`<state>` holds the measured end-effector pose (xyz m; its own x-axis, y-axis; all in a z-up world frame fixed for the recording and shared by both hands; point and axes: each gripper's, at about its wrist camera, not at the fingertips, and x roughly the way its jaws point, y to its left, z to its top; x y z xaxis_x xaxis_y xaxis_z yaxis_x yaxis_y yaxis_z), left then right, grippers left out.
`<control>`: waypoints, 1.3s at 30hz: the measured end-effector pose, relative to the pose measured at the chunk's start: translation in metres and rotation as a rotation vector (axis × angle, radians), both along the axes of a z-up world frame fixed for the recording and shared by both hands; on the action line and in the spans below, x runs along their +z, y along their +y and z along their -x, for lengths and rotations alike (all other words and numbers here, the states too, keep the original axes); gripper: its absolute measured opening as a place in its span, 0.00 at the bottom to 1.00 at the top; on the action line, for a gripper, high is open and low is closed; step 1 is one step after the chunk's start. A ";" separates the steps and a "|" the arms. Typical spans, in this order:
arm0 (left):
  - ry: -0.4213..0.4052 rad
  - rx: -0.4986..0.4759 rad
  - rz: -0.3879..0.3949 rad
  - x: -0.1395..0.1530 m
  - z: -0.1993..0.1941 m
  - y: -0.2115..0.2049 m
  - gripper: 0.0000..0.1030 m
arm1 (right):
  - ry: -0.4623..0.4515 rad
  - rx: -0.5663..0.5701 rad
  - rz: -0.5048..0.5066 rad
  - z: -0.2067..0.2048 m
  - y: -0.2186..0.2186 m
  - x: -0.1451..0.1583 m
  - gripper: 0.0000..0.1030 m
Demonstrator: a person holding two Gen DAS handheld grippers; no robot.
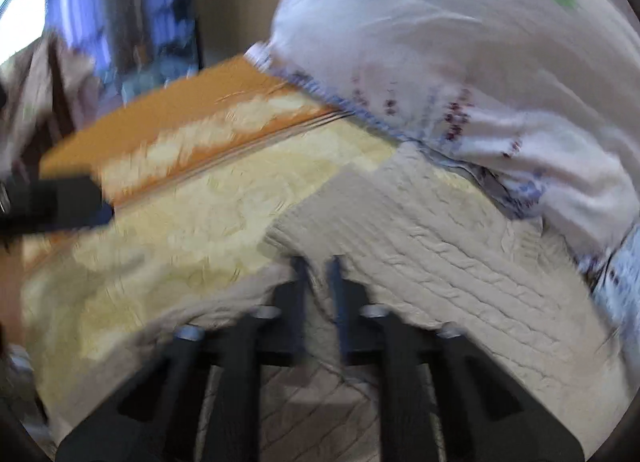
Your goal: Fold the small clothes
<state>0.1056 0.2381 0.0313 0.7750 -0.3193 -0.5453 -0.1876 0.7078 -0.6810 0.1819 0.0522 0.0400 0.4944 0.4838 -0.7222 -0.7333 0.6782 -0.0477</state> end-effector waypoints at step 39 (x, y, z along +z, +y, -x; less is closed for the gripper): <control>0.087 -0.341 -0.716 -0.012 -0.040 -0.107 0.62 | 0.392 -0.959 -0.685 0.007 -0.400 -0.022 0.35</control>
